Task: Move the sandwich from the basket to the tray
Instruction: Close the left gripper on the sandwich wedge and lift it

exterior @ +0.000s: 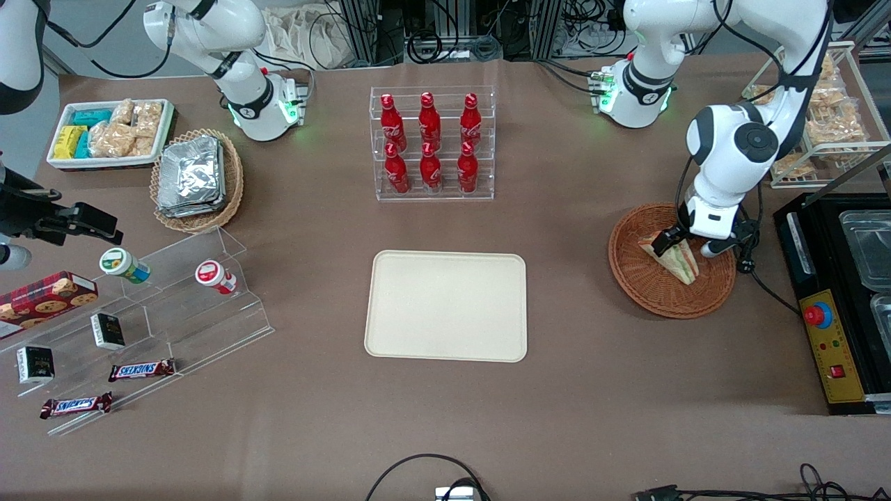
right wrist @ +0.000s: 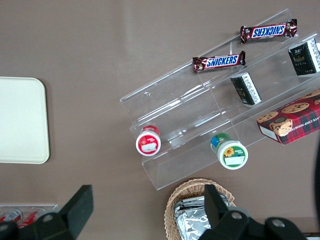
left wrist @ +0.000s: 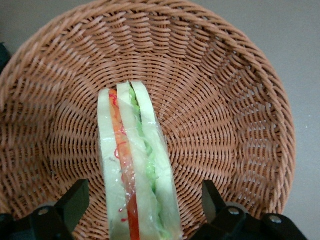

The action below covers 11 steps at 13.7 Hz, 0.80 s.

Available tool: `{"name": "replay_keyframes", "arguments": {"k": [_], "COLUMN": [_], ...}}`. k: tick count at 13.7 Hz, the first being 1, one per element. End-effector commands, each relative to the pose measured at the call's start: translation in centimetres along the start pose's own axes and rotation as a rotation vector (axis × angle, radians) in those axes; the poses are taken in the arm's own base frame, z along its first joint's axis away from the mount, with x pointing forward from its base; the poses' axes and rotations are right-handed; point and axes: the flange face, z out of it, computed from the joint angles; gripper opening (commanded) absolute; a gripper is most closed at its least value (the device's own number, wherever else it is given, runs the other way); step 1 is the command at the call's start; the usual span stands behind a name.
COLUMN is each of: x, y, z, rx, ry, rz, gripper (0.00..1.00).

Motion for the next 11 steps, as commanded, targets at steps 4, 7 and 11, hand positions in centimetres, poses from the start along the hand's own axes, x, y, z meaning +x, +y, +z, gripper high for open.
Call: {"name": "replay_keyframes", "arguments": {"k": [4,7,11], "x": [-0.49,-0.59,-0.63], "y": [-0.12,-0.07,0.06], "z": [0.76,1.05,0.97], "rx": [-0.007,-0.003,-0.002], "ry": [0.016,0.01,0.015], "rz": [-0.012,0.001,0.016], "gripper": [0.55,0.19,0.11]}}
